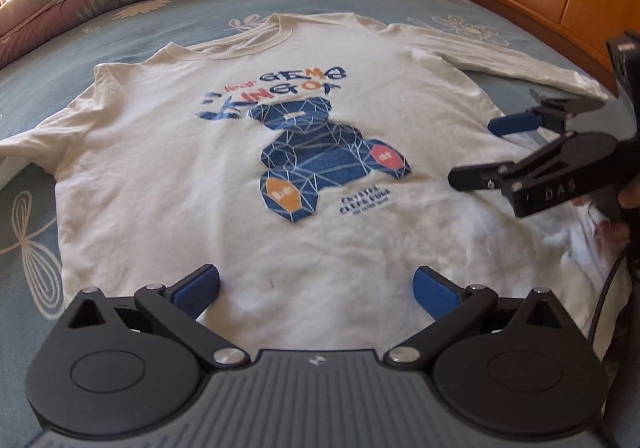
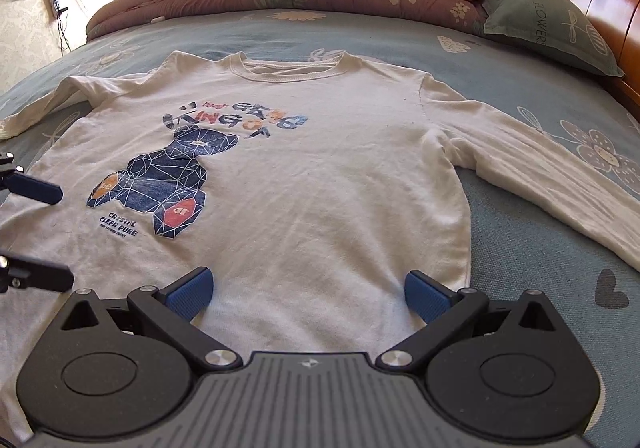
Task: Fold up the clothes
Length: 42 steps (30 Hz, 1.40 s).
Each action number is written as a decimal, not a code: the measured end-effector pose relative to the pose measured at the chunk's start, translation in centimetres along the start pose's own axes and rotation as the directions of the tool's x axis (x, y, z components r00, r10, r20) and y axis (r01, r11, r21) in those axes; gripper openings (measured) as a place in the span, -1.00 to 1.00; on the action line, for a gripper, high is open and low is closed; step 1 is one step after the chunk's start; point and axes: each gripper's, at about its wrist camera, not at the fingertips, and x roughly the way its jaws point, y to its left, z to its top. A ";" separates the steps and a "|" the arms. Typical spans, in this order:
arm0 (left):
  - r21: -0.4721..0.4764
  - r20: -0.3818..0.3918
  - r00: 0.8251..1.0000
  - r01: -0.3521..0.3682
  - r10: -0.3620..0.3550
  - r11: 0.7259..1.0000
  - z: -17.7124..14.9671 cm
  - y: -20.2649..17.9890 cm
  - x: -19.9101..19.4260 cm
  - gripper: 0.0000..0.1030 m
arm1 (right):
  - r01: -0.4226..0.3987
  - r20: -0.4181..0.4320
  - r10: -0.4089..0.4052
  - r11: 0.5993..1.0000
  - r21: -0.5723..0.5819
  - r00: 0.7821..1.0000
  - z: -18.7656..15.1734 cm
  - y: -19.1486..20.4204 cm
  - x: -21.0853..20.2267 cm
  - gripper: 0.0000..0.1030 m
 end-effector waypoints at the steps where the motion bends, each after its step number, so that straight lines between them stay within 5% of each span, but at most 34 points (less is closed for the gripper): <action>1: 0.006 0.005 1.000 -0.022 0.022 1.000 -0.6 -0.4 -0.5 0.99 | -0.005 -0.009 0.005 1.000 0.000 1.000 0.1 -0.1 0.0 1.00; 7: -0.045 -0.122 0.988 -0.096 0.090 0.994 -2.7 -1.3 -3.2 0.99 | -0.019 -0.044 0.019 1.000 -0.008 0.999 0.4 -0.4 0.0 1.00; 10: -0.038 -0.120 0.984 -0.140 0.135 0.989 -2.6 -2.7 -4.4 0.99 | -0.018 -0.047 0.017 1.000 -0.013 0.999 0.5 -0.3 0.0 1.00; 17: 0.109 -0.099 0.992 -0.069 0.079 0.992 -1.9 -7.9 -3.3 0.99 | -0.019 -0.052 0.018 1.000 -0.015 0.998 0.6 -0.4 0.1 1.00; 22: -0.113 -0.123 0.992 -0.015 0.001 0.993 -3.7 -4.5 -3.7 0.99 | -0.027 -0.071 0.026 0.999 -0.020 0.997 0.8 -0.6 0.1 1.00; 31: -0.305 -0.104 0.991 0.047 -0.082 0.951 -3.1 -2.0 -3.7 0.99 | -0.023 -0.088 0.021 0.999 -0.023 0.996 0.9 -0.4 0.2 1.00; 35: -0.384 -0.091 0.989 0.073 -0.116 0.920 -2.9 -0.9 -3.8 0.99 | -0.024 -0.084 0.022 0.999 -0.023 0.996 0.9 -0.5 0.2 1.00; 42: -0.409 -0.081 0.987 0.095 -0.140 0.908 -3.0 -0.4 -4.0 0.99 | -0.026 -0.091 0.023 0.999 -0.029 0.996 0.9 -0.5 0.2 1.00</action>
